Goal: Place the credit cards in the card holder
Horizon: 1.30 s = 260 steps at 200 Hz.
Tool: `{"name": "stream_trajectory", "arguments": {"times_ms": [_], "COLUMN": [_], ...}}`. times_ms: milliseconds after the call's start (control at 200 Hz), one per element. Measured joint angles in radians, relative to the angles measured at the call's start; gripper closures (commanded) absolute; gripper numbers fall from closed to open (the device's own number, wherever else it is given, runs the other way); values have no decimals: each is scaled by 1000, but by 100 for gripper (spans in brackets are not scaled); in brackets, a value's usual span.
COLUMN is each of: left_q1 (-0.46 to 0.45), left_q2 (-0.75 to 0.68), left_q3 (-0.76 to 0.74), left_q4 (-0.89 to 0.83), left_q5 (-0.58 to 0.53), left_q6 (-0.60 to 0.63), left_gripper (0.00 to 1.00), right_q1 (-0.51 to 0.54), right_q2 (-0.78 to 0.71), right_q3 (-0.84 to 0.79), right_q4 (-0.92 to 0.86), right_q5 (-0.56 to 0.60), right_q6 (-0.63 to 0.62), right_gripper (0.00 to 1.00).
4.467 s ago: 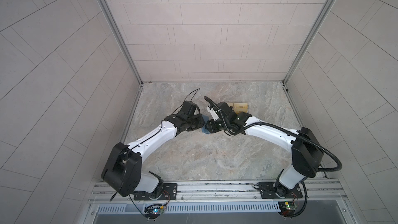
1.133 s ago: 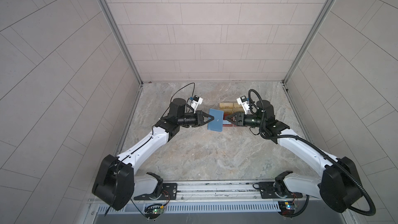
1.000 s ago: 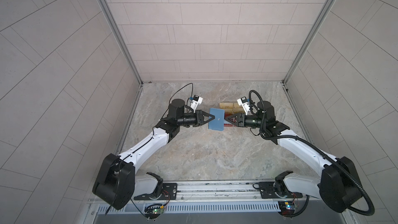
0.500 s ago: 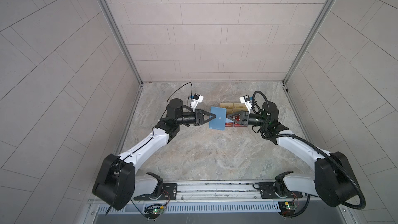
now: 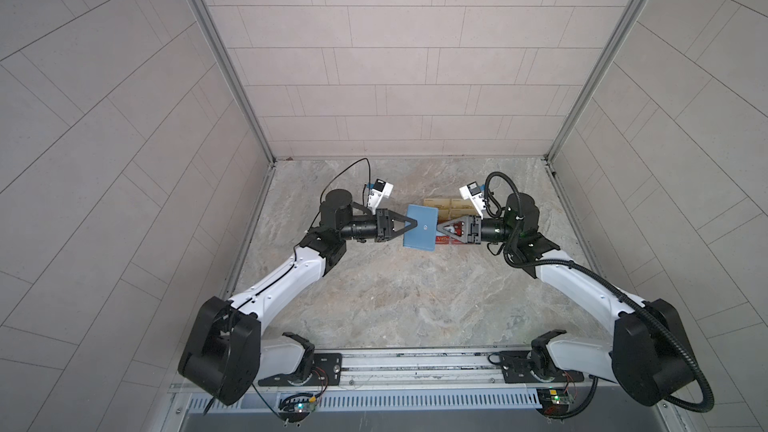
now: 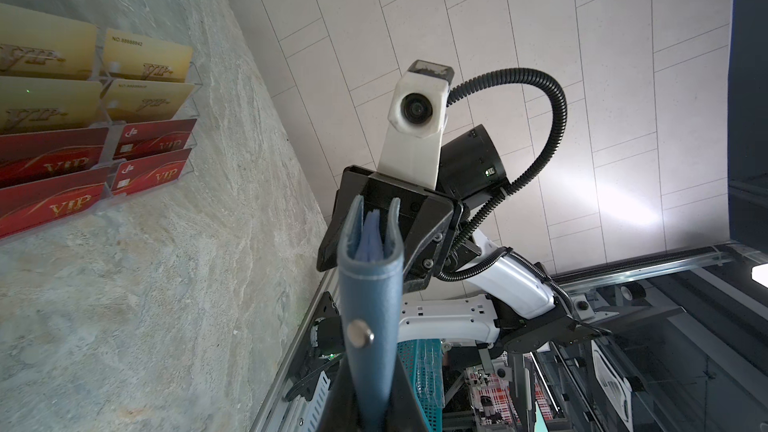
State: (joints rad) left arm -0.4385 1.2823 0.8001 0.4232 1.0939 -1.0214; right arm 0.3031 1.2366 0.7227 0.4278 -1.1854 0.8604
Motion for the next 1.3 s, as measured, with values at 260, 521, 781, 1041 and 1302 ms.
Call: {"name": "stream_trajectory", "arguments": {"times_ms": [260, 521, 781, 1041, 1302], "left_q1": [0, 3, 3, 6, 6], "left_q2": [-4, -16, -17, -19, -18], "left_q3": [0, 0, 0, 8, 9], "left_q4": [-2, 7, 8, 7, 8], "left_q5": [6, 6, 11, 14, 16], "left_q6": [0, -10, -11, -11, -11], "left_gripper": [100, 100, 100, 100, 100], "right_q1": [3, 9, 14, 50, 56], "right_q2": [7, 19, 23, 36, 36], "right_q3": [20, 22, 21, 20, 4], "right_q4": [-33, -36, 11, 44, 102], "right_q5": [-25, -29, -30, -26, -25], "right_q6": [-20, -26, -4, 14, 50], "right_gripper": [63, 66, 67, 76, 78]}}
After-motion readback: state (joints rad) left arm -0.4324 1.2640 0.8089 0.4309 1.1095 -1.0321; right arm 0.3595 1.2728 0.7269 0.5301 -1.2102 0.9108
